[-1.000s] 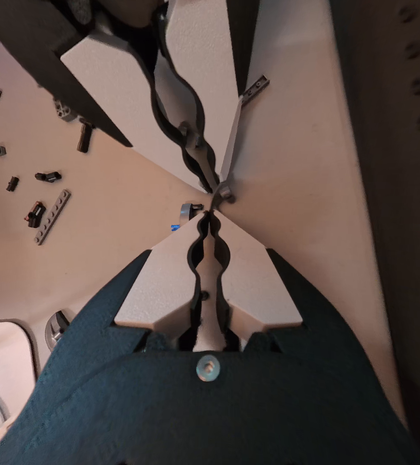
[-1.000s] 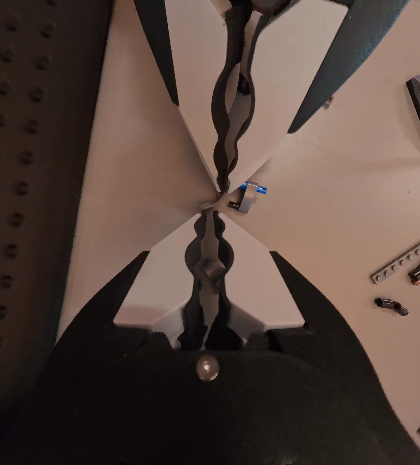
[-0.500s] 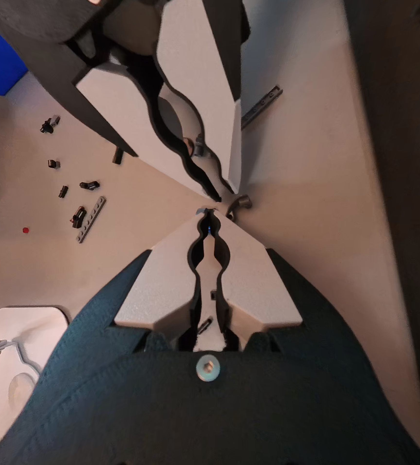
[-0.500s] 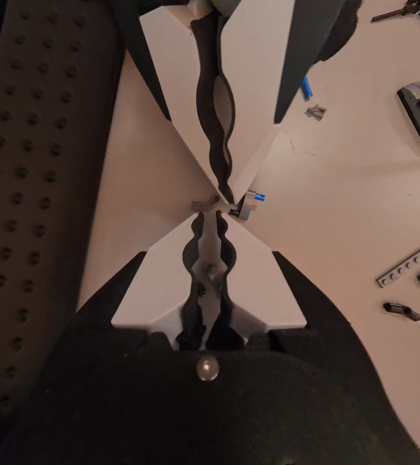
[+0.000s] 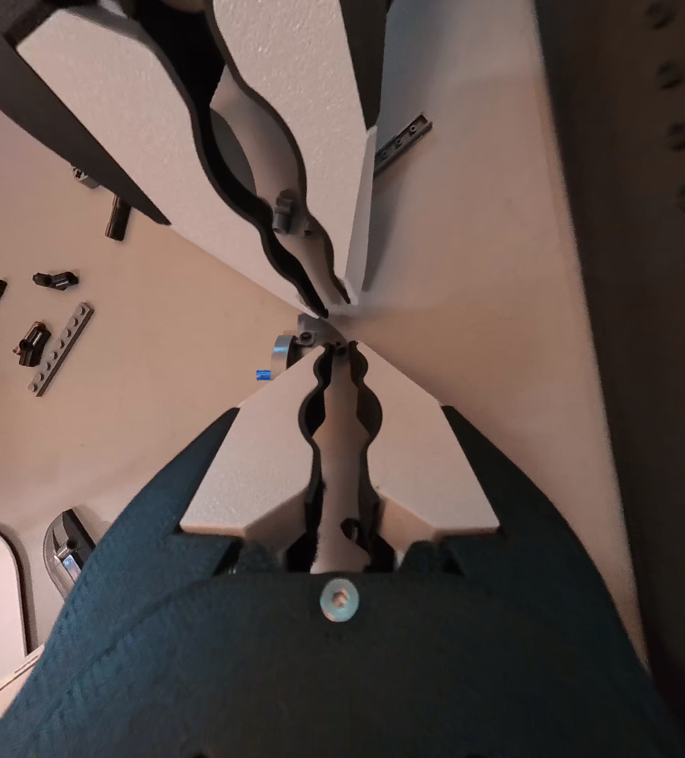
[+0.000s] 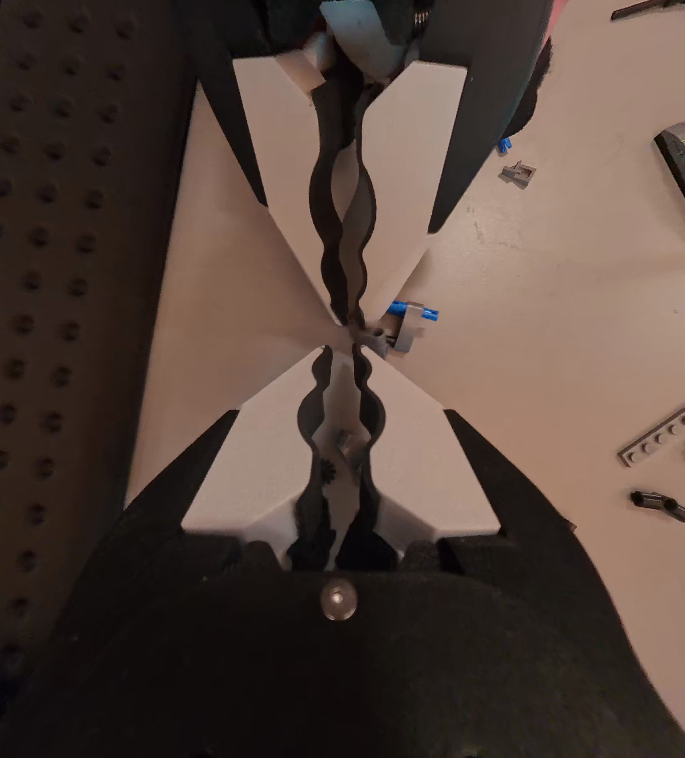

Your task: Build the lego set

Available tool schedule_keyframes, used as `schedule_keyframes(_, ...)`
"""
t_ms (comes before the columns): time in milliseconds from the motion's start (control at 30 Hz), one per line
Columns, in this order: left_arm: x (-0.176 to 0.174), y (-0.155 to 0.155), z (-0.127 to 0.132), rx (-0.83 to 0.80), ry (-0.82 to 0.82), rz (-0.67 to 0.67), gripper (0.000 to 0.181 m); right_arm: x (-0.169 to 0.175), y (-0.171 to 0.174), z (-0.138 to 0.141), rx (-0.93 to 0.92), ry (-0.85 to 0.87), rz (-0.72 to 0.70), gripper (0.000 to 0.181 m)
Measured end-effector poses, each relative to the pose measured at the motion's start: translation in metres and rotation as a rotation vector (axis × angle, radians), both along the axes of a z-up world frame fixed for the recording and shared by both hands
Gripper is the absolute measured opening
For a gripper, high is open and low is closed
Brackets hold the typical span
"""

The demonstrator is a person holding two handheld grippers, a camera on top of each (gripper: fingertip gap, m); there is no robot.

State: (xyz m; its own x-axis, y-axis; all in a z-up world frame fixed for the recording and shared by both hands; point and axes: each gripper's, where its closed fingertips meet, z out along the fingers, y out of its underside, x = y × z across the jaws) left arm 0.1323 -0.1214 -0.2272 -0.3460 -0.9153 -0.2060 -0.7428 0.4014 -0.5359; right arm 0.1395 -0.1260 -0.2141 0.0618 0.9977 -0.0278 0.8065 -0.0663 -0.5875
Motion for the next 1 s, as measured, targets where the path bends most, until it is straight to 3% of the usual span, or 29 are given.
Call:
schedule_keyframes(600, 0.001, 0.003, -0.001, -0.076, 0.003, 0.054, 0.006, 0.000, 0.005, -0.002, 0.009, -0.004, -0.023, 0.010)
schedule_keyframes(1000, -0.005, -0.009, 0.000, -0.083, 0.025, -0.022, 0.005, 0.002, 0.009, 0.000, 0.025, 0.001, -0.035, 0.011)
